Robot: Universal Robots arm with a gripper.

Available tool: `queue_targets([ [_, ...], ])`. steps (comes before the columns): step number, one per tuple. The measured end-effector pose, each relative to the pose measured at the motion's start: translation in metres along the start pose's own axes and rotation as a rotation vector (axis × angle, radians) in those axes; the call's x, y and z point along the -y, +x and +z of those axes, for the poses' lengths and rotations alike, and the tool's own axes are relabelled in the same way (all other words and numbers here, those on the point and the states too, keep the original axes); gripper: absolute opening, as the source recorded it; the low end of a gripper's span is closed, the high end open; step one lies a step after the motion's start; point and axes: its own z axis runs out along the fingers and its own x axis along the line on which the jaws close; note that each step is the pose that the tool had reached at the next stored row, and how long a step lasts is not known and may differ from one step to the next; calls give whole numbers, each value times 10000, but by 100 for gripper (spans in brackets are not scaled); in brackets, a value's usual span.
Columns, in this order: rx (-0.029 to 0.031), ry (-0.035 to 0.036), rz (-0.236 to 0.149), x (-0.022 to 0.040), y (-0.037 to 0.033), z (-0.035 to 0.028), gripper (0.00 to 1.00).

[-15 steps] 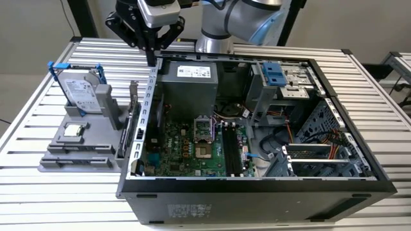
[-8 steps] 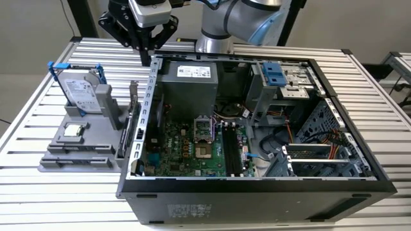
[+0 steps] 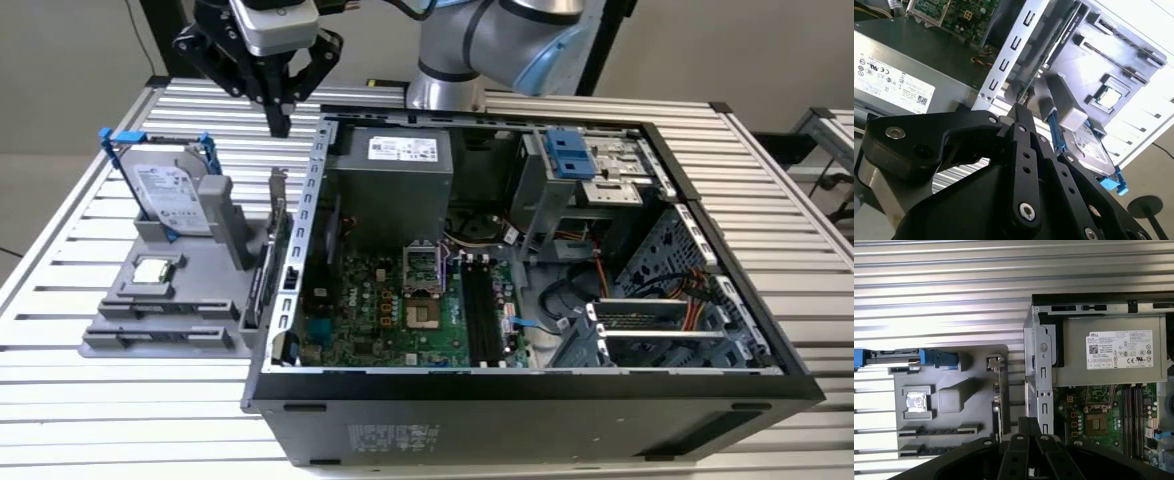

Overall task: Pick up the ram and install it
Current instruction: 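Reach for the ram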

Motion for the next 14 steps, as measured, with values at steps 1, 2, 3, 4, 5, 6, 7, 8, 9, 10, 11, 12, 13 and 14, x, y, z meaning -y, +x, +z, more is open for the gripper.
queue_targets([
  [1, 0, 0, -5, 1, 20, 0, 0],
  [2, 0, -1, -10, 2, 38, -1, 0],
  [3, 0, -1, -15, 4, 57, -1, 0],
  [4, 0, -1, -20, 5, 75, -1, 0],
  [5, -1, -1, -25, 6, 93, -2, 0],
  [6, -1, -1, -29, 7, 108, -2, 0],
  [7, -1, -1, -32, 8, 123, -2, 0],
  [8, -2, -1, -33, 9, 139, -3, 0],
  [9, -1, -1, -36, 10, 155, -3, 0],
  [10, -2, -1, -38, 11, 171, -3, 0],
  [11, -2, -1, -40, 12, 189, -4, 0],
  [12, -2, -1, -42, 13, 206, -4, 0],
  [13, -2, -1, -44, 15, 223, -4, 0],
  [14, -2, -1, -46, 16, 240, -5, 0],
])
